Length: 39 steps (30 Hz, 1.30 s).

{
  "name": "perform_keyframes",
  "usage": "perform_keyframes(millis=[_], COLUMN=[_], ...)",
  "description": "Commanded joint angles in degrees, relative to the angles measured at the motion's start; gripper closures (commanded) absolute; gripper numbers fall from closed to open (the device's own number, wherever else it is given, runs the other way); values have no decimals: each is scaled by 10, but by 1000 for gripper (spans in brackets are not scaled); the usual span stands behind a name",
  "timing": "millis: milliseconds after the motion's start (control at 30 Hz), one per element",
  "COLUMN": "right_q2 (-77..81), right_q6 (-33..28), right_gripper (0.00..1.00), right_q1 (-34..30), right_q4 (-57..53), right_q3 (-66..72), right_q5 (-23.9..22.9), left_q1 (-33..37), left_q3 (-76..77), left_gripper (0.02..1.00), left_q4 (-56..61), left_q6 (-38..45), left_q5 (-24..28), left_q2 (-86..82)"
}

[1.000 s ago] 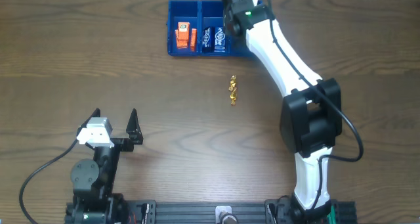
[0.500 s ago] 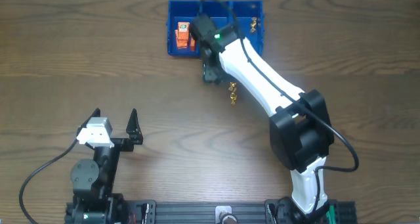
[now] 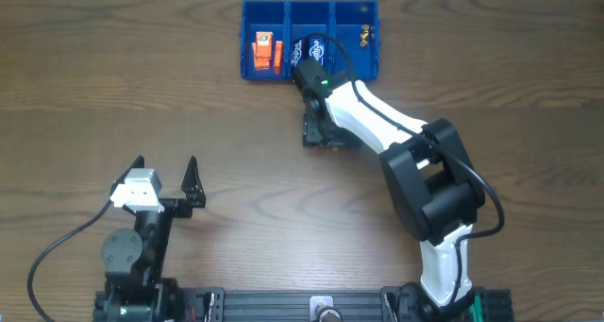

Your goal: Sort Candies Into Trays

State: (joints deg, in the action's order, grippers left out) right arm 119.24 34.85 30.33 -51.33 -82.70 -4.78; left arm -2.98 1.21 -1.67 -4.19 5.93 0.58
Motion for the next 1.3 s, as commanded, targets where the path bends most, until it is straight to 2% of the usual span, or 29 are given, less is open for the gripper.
perform_keyframes(millis=[33,200,433,933,1133,1233,1300], right_q2=[-6,-6,-6,-11,-62,-108,-134], right_q6=[-19,-21,-22,-22,-24,-24,-30], right_gripper=[288,404,673,825,838,849,904], right_q1=[-13,-14,-15,-15,-15,-17,-29], right_q4=[8,16,16,2,-8,-5,-4], right_q3=[11,11,11,11,10,2,-29], right_q5=[5,5,6,1,-32,-70,-100], left_q1=[3,3,3,3,3,3,3], left_q3=[-9,-9,-9,-9,-9,-9,-9], left_gripper=[20,20,20,20,20,20,23], left_q4=[-22,-22,-22,-22,-22,-22,-22], left_q6=[8,8,8,8,8,8,8], left_q5=[16,16,16,16,16,16,16], left_q2=[-4,-4,-4,-4,-4,-4,-4])
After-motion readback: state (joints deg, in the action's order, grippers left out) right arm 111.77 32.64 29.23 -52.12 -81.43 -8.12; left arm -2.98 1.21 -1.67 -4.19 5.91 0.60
